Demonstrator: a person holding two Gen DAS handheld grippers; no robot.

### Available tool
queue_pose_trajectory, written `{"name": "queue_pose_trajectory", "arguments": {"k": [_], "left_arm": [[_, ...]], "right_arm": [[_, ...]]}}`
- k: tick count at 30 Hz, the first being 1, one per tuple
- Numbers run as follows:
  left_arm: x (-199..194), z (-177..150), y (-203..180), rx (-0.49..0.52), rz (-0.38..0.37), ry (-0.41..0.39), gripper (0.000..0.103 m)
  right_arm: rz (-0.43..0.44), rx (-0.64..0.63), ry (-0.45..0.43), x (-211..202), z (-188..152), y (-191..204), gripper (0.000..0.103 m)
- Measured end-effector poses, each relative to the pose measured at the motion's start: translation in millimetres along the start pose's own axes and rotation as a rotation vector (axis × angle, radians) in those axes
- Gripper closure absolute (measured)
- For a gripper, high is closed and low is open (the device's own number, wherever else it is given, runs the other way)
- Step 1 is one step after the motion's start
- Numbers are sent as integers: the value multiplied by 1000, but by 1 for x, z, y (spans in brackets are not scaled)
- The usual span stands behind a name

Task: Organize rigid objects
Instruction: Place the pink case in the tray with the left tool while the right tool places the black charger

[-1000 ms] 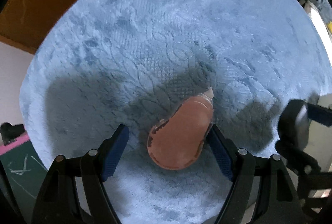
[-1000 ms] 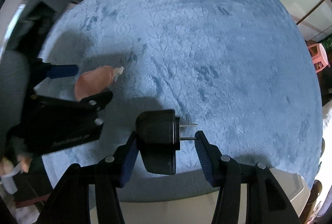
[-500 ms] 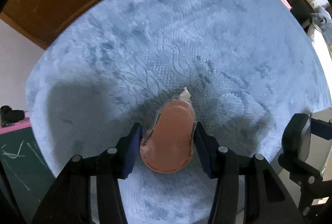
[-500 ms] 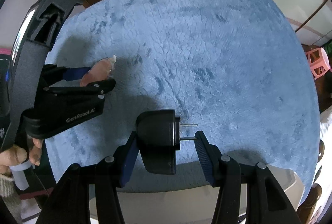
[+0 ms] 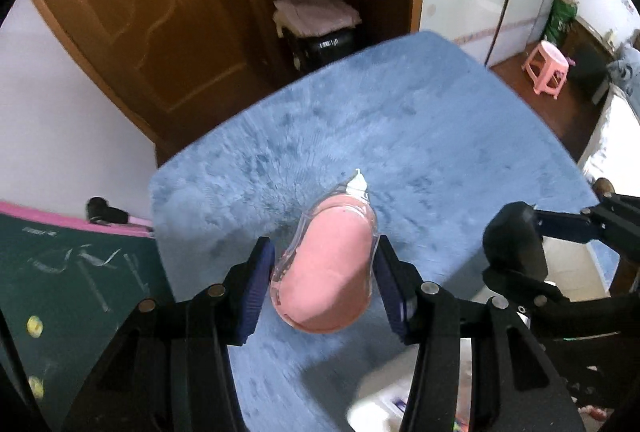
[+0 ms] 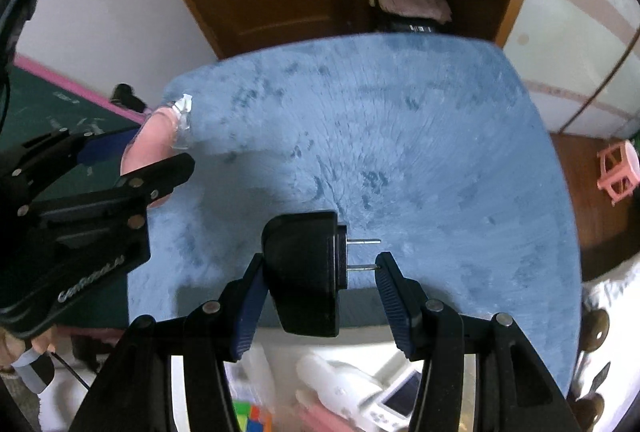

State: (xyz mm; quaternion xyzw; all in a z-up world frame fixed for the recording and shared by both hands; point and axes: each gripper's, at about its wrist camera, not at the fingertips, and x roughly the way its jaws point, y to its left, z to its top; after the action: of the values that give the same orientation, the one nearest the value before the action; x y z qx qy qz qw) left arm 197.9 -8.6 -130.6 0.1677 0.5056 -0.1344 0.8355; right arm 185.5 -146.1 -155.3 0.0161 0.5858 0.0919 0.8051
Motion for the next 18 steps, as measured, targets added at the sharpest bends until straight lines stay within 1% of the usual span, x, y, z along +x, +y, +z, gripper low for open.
{"name": "queue_pose_trajectory", "arguments": {"k": [4, 6, 10, 13, 18], "left_arm": [[-33, -13, -24, -39, 10, -41, 49], [-49, -21, -40, -64, 17, -62, 49], [-68, -39, -65, -111, 24, -88, 49], [-76, -56, -83, -151, 23, -94, 49], [-73, -84, -104, -228, 18, -70, 49]], "right_arm": [[9, -67, -55, -42, -23, -9, 48], [6, -94, -76, -56, -34, -14, 48], [0, -146, -103, -83, -64, -27, 48], [-5, -173, -101, -92, -82, -35, 48], [-19, -208, -62, -83, -114, -44, 48]]}}
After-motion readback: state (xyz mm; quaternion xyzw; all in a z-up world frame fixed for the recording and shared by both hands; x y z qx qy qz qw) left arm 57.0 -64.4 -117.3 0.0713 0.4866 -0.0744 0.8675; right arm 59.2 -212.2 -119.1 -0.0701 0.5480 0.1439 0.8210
